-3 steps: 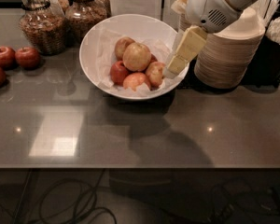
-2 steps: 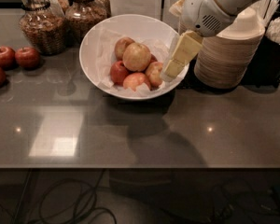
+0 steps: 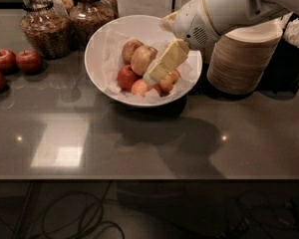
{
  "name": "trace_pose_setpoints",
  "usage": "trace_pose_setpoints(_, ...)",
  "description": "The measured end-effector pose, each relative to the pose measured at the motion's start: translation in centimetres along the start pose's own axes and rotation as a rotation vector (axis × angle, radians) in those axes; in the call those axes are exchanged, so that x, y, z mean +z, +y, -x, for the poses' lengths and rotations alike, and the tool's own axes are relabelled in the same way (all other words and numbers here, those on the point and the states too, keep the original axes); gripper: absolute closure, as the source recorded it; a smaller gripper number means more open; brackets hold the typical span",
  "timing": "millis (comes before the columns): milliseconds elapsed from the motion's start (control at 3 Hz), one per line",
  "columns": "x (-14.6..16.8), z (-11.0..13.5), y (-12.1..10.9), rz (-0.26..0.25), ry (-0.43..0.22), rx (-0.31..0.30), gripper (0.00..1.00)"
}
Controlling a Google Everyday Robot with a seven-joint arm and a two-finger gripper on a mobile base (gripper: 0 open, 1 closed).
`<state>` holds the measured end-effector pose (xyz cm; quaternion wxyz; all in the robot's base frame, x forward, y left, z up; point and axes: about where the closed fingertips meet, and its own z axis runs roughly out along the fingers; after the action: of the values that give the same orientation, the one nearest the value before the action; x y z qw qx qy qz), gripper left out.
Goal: Pick apple from white bowl
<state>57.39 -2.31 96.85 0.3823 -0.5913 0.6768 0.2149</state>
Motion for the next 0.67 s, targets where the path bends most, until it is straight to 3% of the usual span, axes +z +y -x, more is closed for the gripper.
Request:
trace_pose_setpoints(333,2.0,1.3,0.0,0.068,-0.085,0.045,0.00)
trace_pose_setpoints(667,3.6,2.1,0.2,0.088,-0.089,0.054,0.00)
